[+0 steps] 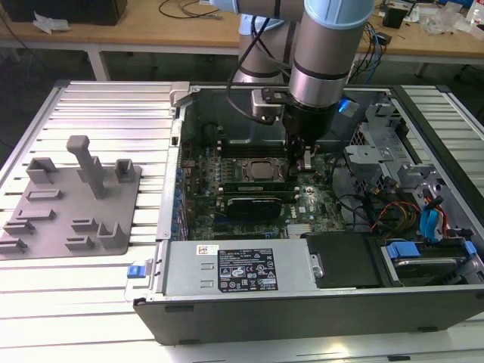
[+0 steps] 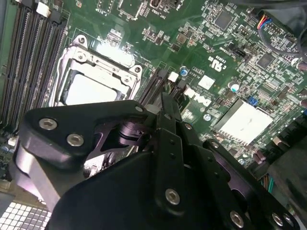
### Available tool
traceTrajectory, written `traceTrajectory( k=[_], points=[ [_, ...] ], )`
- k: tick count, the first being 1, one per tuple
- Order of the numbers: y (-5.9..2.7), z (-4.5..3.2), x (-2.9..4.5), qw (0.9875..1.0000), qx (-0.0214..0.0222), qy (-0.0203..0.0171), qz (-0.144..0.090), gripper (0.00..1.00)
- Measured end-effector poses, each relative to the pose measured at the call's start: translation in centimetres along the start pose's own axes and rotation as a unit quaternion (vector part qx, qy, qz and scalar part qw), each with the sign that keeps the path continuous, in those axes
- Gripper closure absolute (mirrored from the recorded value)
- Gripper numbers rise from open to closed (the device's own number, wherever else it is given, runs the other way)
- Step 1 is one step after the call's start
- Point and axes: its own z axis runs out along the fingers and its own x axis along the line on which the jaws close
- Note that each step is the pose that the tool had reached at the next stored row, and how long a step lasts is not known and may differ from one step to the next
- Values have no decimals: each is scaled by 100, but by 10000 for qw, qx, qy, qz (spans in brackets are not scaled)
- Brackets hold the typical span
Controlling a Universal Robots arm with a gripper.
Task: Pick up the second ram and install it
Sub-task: 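Press down the second ram until it locks into place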
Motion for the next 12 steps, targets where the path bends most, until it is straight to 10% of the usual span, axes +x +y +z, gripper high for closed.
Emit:
traceTrajectory(
  k=[12],
  points=[
    [-8,102,-8,10000,0,2,0,92]
  ],
)
